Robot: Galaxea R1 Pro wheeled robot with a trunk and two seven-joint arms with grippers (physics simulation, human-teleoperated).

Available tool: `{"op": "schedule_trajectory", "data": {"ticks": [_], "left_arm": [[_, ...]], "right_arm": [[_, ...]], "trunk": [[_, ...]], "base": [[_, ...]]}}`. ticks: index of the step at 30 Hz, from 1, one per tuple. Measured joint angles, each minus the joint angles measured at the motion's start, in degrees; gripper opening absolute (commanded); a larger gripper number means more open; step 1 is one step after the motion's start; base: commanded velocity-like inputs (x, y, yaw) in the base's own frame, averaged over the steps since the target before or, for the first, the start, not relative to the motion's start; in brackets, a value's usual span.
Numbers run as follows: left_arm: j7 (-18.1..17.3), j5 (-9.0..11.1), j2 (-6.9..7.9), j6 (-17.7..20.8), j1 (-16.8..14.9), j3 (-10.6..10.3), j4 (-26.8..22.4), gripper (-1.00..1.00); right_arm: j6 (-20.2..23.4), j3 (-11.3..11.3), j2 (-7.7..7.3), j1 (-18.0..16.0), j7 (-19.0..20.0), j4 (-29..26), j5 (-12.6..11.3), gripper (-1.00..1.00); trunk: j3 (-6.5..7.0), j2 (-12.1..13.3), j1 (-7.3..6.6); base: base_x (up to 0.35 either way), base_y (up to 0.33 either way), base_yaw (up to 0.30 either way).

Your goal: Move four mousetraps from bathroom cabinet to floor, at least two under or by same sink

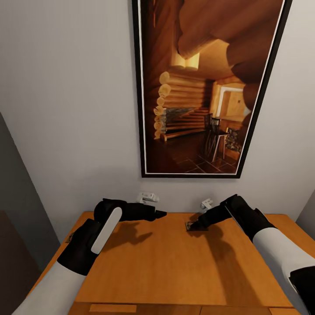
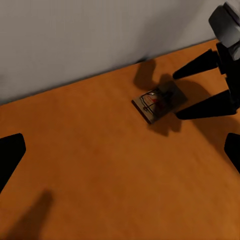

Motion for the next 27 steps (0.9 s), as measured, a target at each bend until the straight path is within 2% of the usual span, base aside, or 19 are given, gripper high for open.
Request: {"op": "schedule_trajectory", "data": {"ticks": [6, 27], "left_arm": [[0.0, 0.0, 0.0, 0.0, 0.0, 0.0, 0.0, 1.0], [0.4, -0.2, -0.23, -0.2, 0.0, -0.6, 0.0, 1.0]], "right_arm": [[-0.1, -0.1, -0.09, 0.0, 1.2, 0.1, 0.1, 1.0], [0.0, -0.2, -0.06, 0.0, 1.3, 0.4, -0.3, 1.0]], "trunk": [[0.0, 0.0, 0.0], [0.0, 0.0, 0.0]], "base": [[0.0, 0.0, 0.0], [0.0, 0.0, 0.0]]}}
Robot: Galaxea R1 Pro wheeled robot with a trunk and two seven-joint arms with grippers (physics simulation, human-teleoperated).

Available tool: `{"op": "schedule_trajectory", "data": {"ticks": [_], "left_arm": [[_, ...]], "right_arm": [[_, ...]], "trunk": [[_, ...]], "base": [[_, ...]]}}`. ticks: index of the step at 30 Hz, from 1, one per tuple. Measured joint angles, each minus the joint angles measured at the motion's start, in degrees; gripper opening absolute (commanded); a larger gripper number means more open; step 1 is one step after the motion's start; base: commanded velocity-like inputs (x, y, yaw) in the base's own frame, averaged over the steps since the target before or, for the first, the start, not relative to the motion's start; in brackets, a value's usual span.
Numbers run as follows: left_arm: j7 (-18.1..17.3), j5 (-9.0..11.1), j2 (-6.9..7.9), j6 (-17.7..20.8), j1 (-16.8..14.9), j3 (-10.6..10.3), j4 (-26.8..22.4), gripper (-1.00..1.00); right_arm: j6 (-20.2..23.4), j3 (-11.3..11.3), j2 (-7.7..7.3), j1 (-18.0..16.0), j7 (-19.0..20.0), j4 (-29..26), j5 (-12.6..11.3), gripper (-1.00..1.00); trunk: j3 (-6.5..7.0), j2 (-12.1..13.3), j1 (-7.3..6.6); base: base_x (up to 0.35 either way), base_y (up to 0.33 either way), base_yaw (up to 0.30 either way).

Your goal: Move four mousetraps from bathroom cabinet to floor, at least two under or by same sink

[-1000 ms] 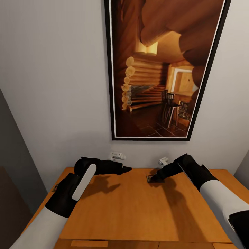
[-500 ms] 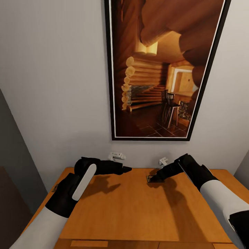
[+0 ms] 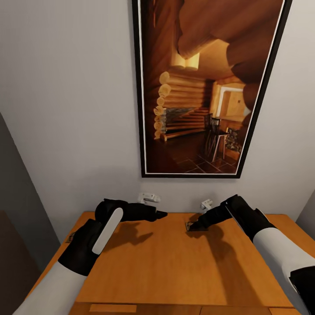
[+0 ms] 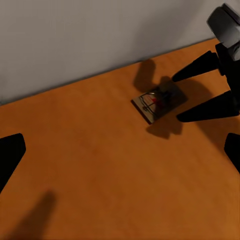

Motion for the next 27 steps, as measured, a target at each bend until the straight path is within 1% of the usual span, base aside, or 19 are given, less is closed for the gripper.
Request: {"op": "schedule_trajectory", "data": {"ticks": [3, 4, 17, 21, 23, 27], "left_arm": [[0.8, -0.6, -0.1, 0.0, 0.0, 0.0, 0.0, 1.0], [2.3, -1.4, -0.19, 0.0, 0.0, 0.2, 0.0, 1.0], [6.9, -2.0, -0.6, -0.1, 0.0, 0.5, 0.0, 1.0], [8.6, -1.9, -0.75, -0.1, 0.0, 0.5, 0.0, 1.0], [9.5, -1.8, -1.13, -0.1, 0.0, 0.5, 0.0, 1.0], [10.1, -1.9, -2.04, -0.1, 0.0, 0.5, 0.0, 1.0]], "right_arm": [[0.2, -0.1, 0.0, 0.0, -0.1, 0.0, 0.0, 1.0], [0.3, -0.1, 0.0, 0.0, -0.1, 0.0, 0.0, 1.0], [0.4, -0.4, -0.05, 0.0, -0.2, 0.1, -0.1, 1.0], [0.4, -0.4, -0.02, 0.0, -0.2, 0.2, -0.1, 1.0], [0.5, -0.5, -0.01, 0.0, -0.2, 0.2, -0.1, 1.0], [0.5, -0.5, 0.0, 0.0, -0.2, 0.2, -0.1, 1.0]], "trunk": [[0.0, 0.0, 0.0], [0.0, 0.0, 0.0], [0.0, 0.0, 0.0], [0.0, 0.0, 0.0], [0.0, 0.0, 0.0], [0.0, 0.0, 0.0]], "base": [[0.0, 0.0, 0.0], [0.0, 0.0, 0.0], [0.0, 0.0, 0.0], [0.0, 0.0, 0.0], [0.0, 0.0, 0.0], [0.0, 0.0, 0.0]]}}
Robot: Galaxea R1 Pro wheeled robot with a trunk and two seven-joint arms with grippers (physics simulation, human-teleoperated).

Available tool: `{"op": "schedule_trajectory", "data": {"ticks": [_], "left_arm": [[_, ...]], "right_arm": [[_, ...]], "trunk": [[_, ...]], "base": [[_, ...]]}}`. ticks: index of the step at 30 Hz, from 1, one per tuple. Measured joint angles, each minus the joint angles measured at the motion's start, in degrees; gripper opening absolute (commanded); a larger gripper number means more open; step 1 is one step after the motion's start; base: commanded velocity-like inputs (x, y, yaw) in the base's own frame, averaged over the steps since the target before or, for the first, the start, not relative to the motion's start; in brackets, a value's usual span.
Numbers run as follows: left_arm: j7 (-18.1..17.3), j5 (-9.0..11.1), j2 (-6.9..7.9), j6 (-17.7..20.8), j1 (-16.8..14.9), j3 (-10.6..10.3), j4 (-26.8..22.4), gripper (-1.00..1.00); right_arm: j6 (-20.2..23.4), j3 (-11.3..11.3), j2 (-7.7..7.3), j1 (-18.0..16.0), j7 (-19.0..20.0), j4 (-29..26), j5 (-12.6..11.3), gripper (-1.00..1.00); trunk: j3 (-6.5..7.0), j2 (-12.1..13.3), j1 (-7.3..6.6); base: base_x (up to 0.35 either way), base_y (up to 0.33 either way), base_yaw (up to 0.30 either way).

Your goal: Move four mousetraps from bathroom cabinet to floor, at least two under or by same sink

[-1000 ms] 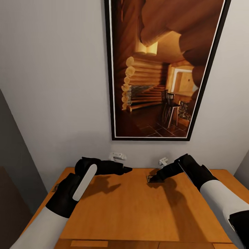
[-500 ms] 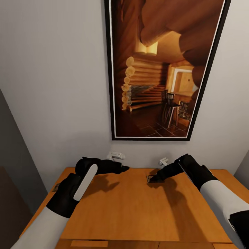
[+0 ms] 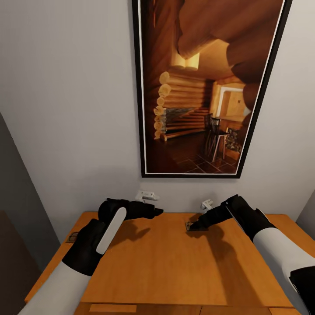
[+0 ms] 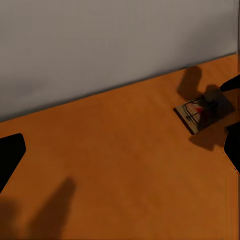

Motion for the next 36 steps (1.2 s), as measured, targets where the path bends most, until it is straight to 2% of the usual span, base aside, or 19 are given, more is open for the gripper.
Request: {"op": "schedule_trajectory", "data": {"ticks": [9, 26, 36], "left_arm": [[0.4, -0.1, -2.23, 0.0, 0.0, -0.2, 0.1, 1.0], [1.5, -0.5, -2.62, 0.1, 0.0, -0.3, 0.4, 1.0], [2.5, -0.6, -2.7, 0.1, 0.0, -0.2, 0.4, 1.0]], "right_arm": [[0.4, 0.0, -0.07, 0.0, -0.3, 0.1, -0.1, 1.0], [2.6, 0.0, -0.01, 0.0, -0.7, 0.1, -0.1, 1.0], [2.7, -0.1, -0.05, -0.1, -0.7, -0.5, -0.2, 1.0]], "trunk": [[0.0, 0.0, 0.0], [0.0, 0.0, 0.0], [-1.78, -4.0, 2.18]], "base": [[0.0, 0.0, 0.0], [0.0, 0.0, 0.0], [0.0, 0.0, 0.0]]}}
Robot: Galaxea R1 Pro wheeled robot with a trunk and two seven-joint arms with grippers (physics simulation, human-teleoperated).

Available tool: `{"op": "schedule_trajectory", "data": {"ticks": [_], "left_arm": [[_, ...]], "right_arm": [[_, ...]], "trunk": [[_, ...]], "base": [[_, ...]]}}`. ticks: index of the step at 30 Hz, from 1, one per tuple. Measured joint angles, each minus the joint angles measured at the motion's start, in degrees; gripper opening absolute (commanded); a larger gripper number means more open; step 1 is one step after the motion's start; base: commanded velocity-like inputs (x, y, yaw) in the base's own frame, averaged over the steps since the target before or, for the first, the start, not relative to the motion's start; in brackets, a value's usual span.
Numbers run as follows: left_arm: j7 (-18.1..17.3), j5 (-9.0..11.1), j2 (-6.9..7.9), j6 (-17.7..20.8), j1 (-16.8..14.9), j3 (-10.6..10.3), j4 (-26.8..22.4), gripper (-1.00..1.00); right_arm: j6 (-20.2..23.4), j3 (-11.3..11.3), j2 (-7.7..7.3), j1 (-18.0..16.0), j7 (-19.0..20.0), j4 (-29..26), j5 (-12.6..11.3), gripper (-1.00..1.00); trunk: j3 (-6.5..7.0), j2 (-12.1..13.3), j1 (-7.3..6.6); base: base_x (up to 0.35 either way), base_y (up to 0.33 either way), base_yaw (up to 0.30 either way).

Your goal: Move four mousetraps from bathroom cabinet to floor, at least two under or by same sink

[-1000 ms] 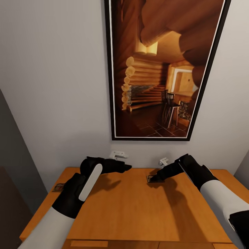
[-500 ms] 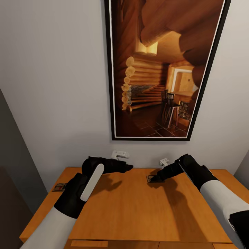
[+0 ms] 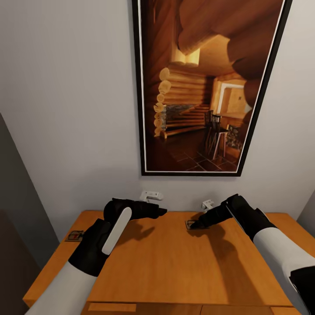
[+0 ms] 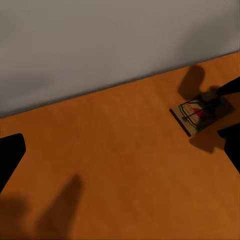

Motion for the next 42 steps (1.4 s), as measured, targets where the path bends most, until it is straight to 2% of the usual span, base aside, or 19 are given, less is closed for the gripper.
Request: {"op": "schedule_trajectory", "data": {"ticks": [6, 9, 12, 16, 18, 27, 42], "left_arm": [[0.1, 0.1, -0.11, 0.0, 0.0, 0.0, -0.1, 1.0], [0.1, 0.1, -0.13, 0.0, 0.0, 0.0, -0.1, 1.0], [0.1, 0.1, -0.14, -0.1, 0.0, 0.0, -0.2, 1.0], [0.1, 0.1, -0.13, 0.0, 0.0, 0.0, -0.2, 1.0], [0.1, 0.1, -0.1, 0.0, 0.0, -0.1, -0.2, 1.0], [0.1, 0.1, -0.02, 0.0, 0.0, 0.0, -0.2, 1.0], [0.1, 0.2, 0.06, 0.0, 0.0, -0.1, -0.1, 1.0]], "right_arm": [[0.1, 0.0, -0.1, 0.0, 0.0, -0.3, -0.3, 1.0], [0.3, -0.1, -0.75, 0.0, -0.1, 0.1, -1.2, 1.0], [-0.1, 0.0, -1.47, 0.1, -0.2, 0.6, 0.1, 1.0], [-0.1, 0.0, -1.86, 0.1, -0.2, 0.6, 0.2, 1.0], [-0.1, 0.0, -1.93, 0.1, -0.1, 0.6, 0.2, 1.0], [-0.3, 0.0, -2.04, 0.0, 0.0, -0.5, 0.1, 1.0], [-0.7, 0.0, -1.96, 0.0, -0.1, -0.3, 0.4, 1.0]], "trunk": [[-0.19, -0.4, 0.23], [-0.19, -0.4, 0.23], [-0.2, -0.4, 0.24], [-0.2, -0.4, 0.23], [-0.2, -0.4, 0.23], [-1.8, -4.0, 2.2], [-1.8, -4.0, 2.2]], "base": [[0.0, 0.0, 0.0], [0.0, 0.0, 0.0], [0.0, 0.0, 0.0], [0.0, 0.0, 0.0], [0.0, 0.0, 0.0], [0.0, 0.0, 0.0], [0.0, 0.0, 0.0]]}}
